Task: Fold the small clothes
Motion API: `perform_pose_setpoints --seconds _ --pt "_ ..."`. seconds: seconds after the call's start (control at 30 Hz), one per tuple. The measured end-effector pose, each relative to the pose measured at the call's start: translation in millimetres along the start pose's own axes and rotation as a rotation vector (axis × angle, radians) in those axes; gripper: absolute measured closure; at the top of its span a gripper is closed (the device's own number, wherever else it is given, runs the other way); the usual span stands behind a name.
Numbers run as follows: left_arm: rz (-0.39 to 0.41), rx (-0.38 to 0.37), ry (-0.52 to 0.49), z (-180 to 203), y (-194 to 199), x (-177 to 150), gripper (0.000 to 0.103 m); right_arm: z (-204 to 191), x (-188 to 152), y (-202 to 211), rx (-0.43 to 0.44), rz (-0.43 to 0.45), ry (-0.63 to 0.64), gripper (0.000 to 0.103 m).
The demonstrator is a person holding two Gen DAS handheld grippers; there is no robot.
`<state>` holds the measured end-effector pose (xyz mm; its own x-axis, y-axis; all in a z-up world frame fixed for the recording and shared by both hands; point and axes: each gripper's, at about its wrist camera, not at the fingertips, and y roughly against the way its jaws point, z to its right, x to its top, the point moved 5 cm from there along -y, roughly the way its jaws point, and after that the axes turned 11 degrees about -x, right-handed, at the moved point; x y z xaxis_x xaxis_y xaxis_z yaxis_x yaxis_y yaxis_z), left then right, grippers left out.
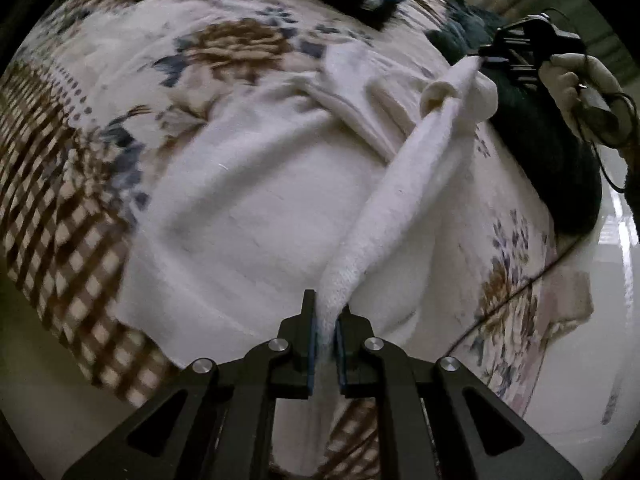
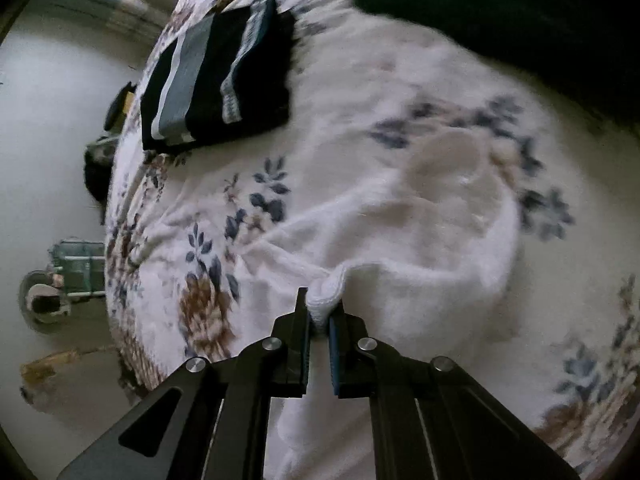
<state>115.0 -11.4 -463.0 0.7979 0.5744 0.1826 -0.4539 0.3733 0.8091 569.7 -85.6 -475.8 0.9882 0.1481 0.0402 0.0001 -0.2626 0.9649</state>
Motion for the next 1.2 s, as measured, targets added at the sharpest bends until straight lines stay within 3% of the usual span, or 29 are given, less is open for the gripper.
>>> perform_pose_setpoints --seconds 0.23,0.5,0.57,0.63,0.67,0.7,0.73,0.8,0.93,1.07,1.2 --pt "-0.016 -0.041 0.069 -78 5 58 0.098 -88 29 -65 -0.123 -0.020 0.056 0.095" --pt "-0.103 -0.071 0.166 -137 -19 66 0.097 -144 33 -130 -0.233 -0.060 0.100 0.095" --pt "-0.135 -0.118 0.191 -144 -21 69 0.096 -146 34 -141 -0.245 -0.084 0.102 0.094" --pt "-0.146 -0.198 0.243 -150 -16 73 0.092 -142 30 -141 -0.223 -0.105 0.097 0.086" --pt "-0.144 -0.219 0.253 -151 -12 75 0.087 -139 26 -134 -0.194 -0.104 0.092 0.072" --pt "-0.145 -0.229 0.254 -153 -8 77 0.074 -133 15 -118 -0.139 -0.093 0.089 0.058" --pt "-0.150 -0.227 0.252 -155 -2 78 0.059 -130 6 -109 -0.119 -0.083 0.089 0.053" --pt "-0.151 -0.238 0.247 -157 6 78 0.049 -111 -29 -74 -0.088 -0.052 0.094 0.047" --pt "-0.221 -0.225 0.171 -145 5 70 0.049 -56 -125 -42 -0.100 -0.076 0.068 0.047" --pt "-0.299 -0.140 0.094 -135 -14 55 0.049 10 -254 -64 -0.121 -0.223 -0.074 0.047" --pt "-0.299 -0.055 0.045 -132 -18 42 0.051 53 -368 -110 0.007 -0.363 -0.298 0.047"
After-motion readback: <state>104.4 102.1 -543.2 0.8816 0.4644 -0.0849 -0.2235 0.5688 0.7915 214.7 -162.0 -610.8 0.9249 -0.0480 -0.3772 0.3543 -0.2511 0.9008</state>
